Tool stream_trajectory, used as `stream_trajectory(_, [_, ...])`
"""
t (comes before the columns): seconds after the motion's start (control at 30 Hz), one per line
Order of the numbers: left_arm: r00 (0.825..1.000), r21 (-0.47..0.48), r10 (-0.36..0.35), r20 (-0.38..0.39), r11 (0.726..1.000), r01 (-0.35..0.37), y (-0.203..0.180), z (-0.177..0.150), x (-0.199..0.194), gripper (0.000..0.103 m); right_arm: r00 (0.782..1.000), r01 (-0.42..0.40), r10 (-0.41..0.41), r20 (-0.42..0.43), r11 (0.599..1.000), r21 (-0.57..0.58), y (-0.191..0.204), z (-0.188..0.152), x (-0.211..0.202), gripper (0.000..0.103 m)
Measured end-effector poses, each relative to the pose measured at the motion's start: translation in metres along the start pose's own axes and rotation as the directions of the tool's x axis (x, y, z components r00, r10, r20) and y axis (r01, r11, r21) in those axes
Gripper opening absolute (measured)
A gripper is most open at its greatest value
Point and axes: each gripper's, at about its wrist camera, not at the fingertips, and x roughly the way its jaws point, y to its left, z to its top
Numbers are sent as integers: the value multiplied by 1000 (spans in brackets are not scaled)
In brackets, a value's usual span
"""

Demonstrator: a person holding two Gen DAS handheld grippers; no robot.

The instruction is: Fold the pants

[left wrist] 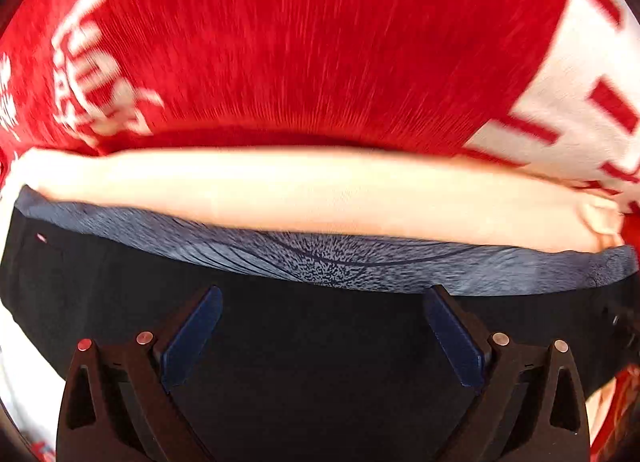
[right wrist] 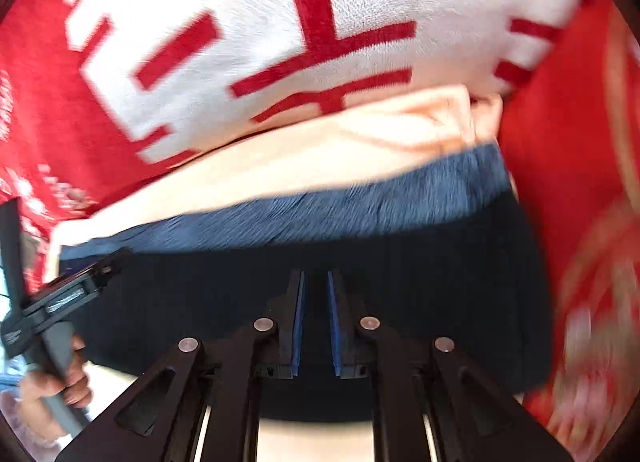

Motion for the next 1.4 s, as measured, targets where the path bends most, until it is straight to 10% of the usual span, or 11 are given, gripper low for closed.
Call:
stream_trajectory(0.2, [999,65,-40,11,997,39,16,-20,1,102,998,43,-46,32,993,109,-42,7,-7,8])
stream_trajectory(0.37, [999,94,-28,-43,995,32,36,-36,-29,102,999,-42,41,7,982,183,-28,-12,-27,57])
stream_trajectory(0.57, [999,88,-27,-25,996,29,85,-79,-73,102,979,-184,199,-51,960,210,0,-71,-47,58])
stream_trajectory(1.1, [999,99,-35,-37,994,39,276,-91,-80,102,710,-600,696,-104,676,428,251,-195,12,58])
stream_trajectory(1.4, [989,171,-120,-81,976,132,287,-99,-38,102,711,-608,703,-24,632,481,277,-185,45,58])
